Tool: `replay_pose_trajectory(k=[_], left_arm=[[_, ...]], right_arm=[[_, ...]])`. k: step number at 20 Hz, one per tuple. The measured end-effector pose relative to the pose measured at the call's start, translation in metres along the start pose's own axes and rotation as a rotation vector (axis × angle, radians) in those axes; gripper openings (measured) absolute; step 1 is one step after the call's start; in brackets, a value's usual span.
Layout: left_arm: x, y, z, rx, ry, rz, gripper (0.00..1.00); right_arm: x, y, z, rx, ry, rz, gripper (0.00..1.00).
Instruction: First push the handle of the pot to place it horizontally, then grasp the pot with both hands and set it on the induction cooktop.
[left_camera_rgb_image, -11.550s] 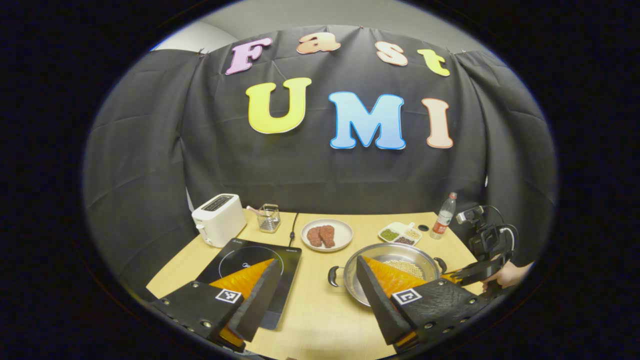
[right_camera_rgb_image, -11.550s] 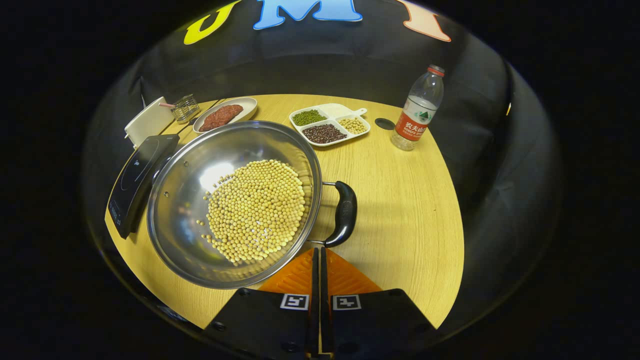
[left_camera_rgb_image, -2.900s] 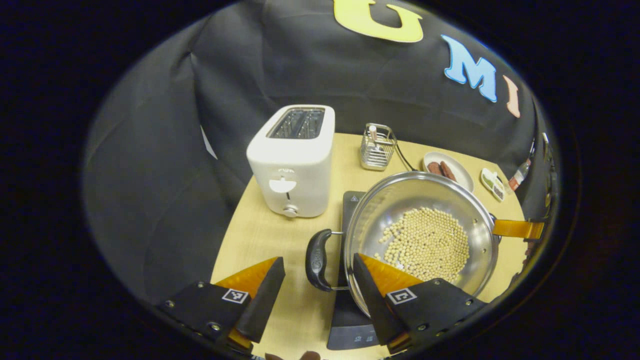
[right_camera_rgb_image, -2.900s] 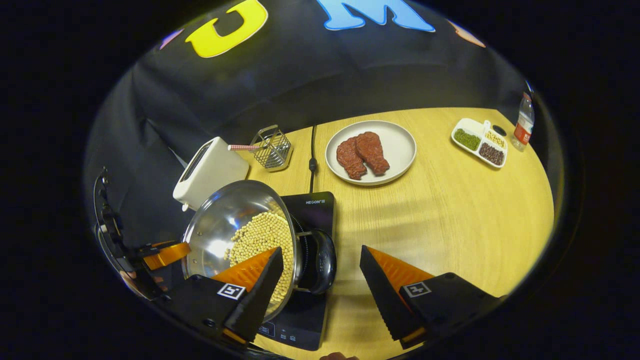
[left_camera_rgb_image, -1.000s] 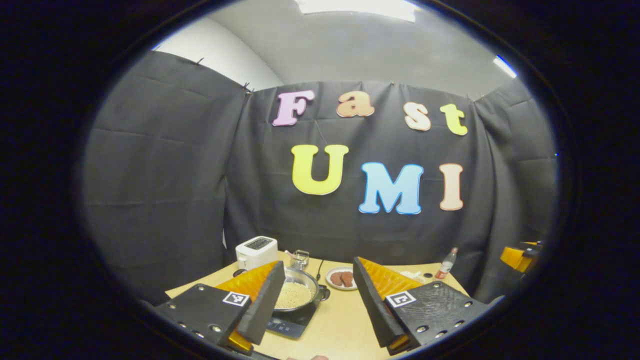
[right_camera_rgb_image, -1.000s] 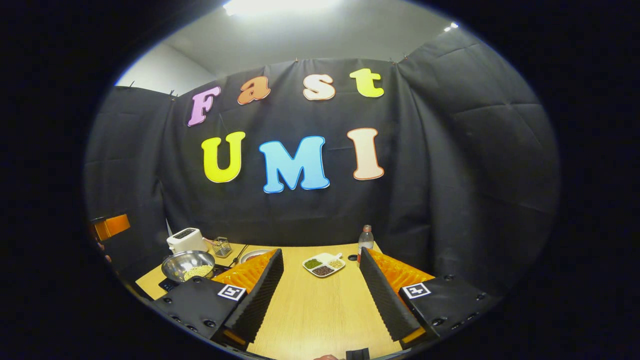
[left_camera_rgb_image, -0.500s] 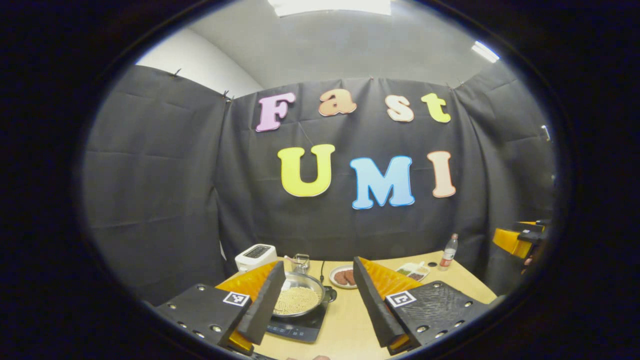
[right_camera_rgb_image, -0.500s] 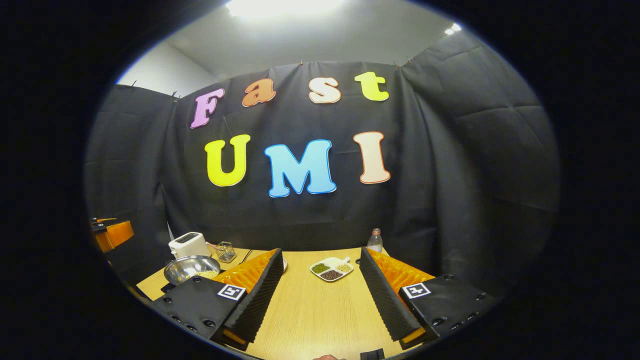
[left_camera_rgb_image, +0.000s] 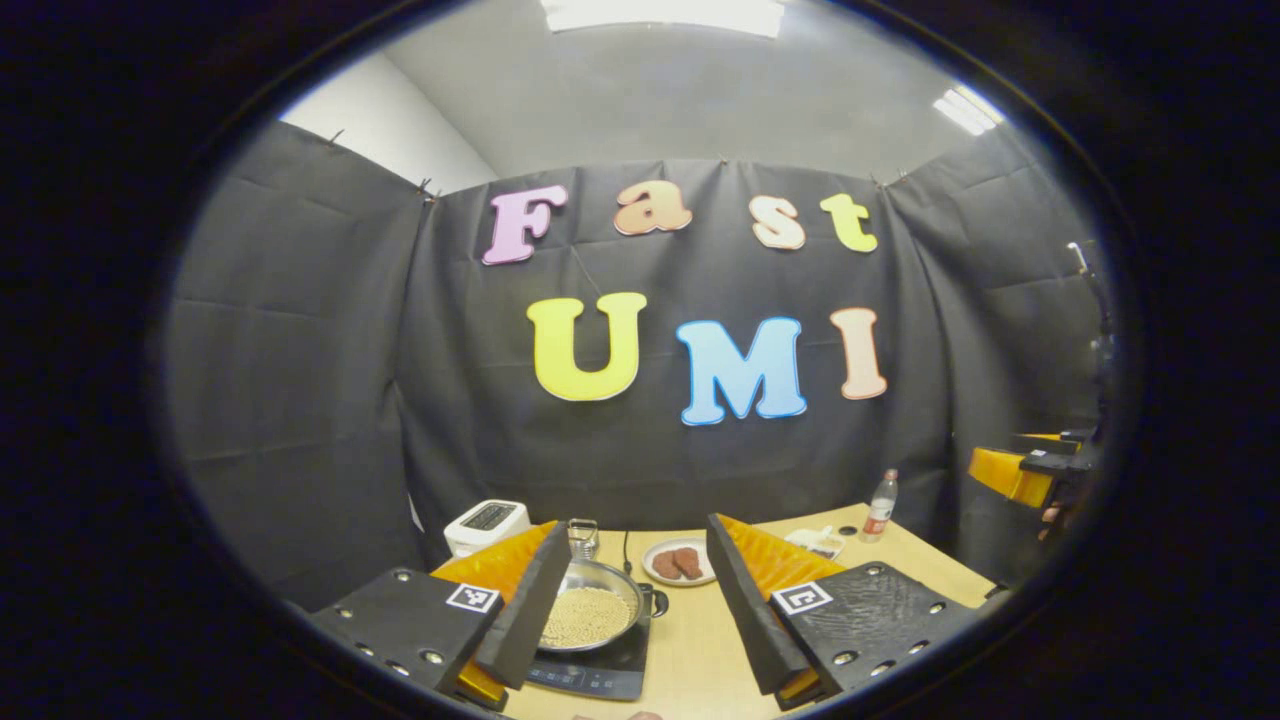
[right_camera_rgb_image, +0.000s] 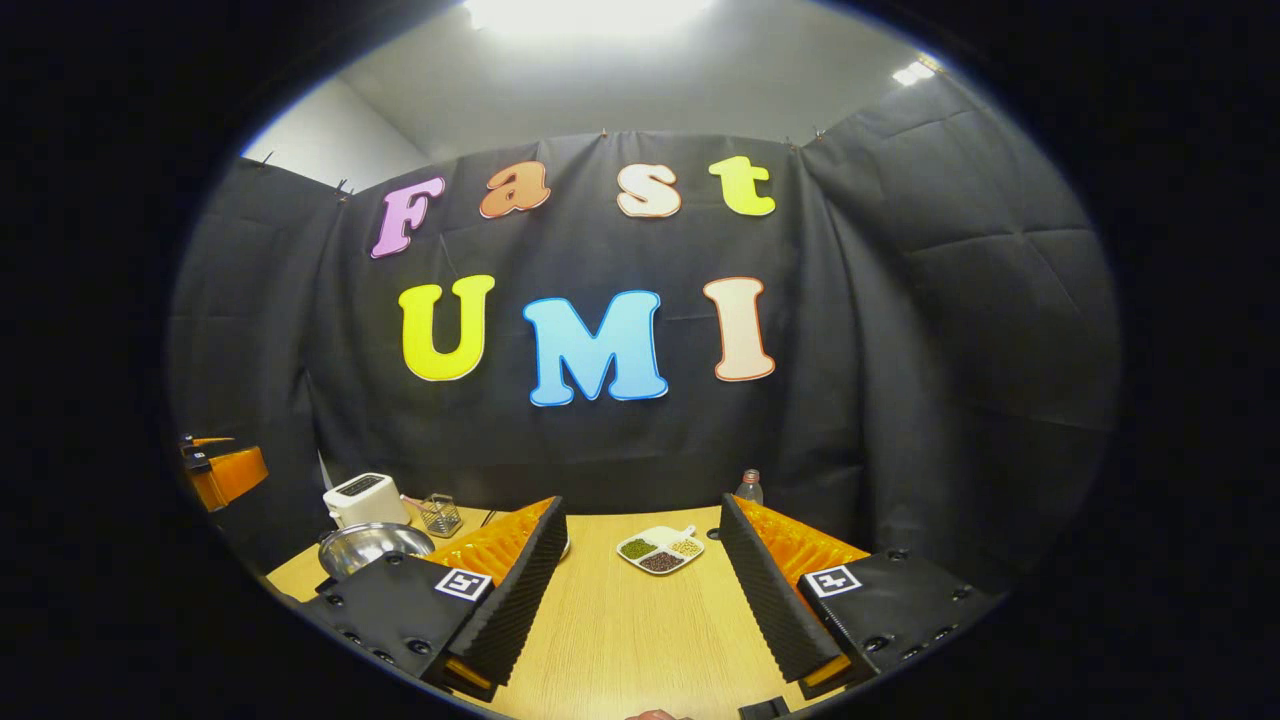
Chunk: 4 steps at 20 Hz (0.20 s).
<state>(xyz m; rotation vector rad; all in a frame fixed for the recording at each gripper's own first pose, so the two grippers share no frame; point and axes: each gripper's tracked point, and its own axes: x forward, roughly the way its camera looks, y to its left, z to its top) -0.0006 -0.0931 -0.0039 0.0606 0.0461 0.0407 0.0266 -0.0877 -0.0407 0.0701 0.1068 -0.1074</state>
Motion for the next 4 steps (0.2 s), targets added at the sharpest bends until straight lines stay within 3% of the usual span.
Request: replay_pose_trajectory(k=[4], left_arm=[[-0.0065, 0.0065, -0.01, 0.007, 0.01, -0.032, 0.81]], right_arm=[[-0.0046, 0.0055, -0.0055, 0.003, 0.004, -0.03, 0.98]])
